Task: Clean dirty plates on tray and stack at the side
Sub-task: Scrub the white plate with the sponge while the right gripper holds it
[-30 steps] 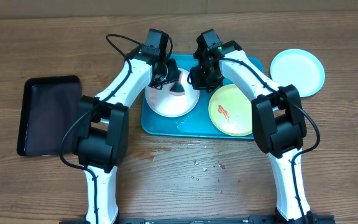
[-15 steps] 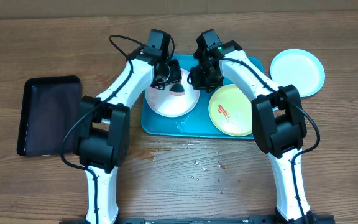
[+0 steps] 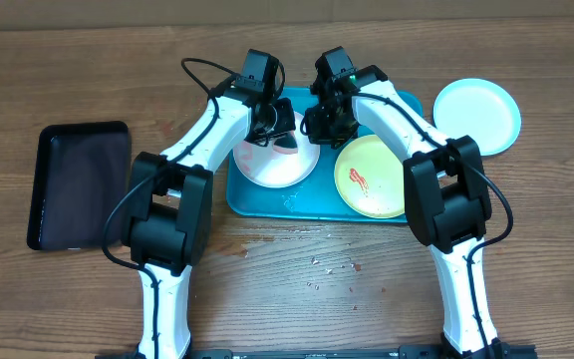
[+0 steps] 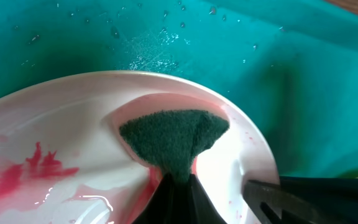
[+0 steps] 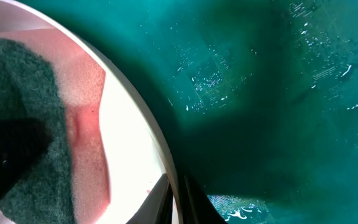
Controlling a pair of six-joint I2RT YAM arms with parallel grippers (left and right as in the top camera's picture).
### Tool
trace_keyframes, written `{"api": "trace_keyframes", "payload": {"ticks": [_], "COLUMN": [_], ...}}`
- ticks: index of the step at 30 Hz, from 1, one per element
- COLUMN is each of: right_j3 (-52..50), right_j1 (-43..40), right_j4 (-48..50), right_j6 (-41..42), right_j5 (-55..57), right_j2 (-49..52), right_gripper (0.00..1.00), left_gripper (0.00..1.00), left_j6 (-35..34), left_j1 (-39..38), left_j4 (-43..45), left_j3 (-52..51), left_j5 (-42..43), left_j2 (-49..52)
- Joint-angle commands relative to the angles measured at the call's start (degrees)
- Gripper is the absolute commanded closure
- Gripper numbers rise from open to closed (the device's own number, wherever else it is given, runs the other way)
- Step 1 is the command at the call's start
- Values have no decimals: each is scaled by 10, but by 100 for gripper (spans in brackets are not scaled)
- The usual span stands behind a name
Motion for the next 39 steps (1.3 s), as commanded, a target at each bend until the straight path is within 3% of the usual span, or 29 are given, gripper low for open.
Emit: {"api": "trace_keyframes", "payload": {"ticks": [1,8,13,22,26,29,35,39], "right_j3": [-14,-14,-14,-14,-14,-14,-14,-14], "right_j1": [-2,-2,-2,-2,-2,-2,-2,-2], "right_j4": [-3,-4,-4,-3,-2,-2,-3,-2], "right_j6": [-2,-4,-4,-4,-4,-4,-4,-4], "right_j5": [15,15,15,15,14,15,15,15], "right_j2": [10,10,10,10,10,10,10,10], "right_gripper": [92,92,92,92,92,92,92,92], "left_gripper": [96,96,96,95,96,96,96,96], "left_j6": [0,0,21,30,30,14,17,17], "left_j1": [2,26,47,47,37,19,-8,-5], "left_j4": [-8,-74,-103,-178,-179,-163,-161,-189], "left_j3": [-2,-2,6,111,129,112,105,106], "left_j5": [-44,-224,-300,-272,-142,-91,-103,-200], "left_j2": [19,19,18,17,18,31,87,91]}}
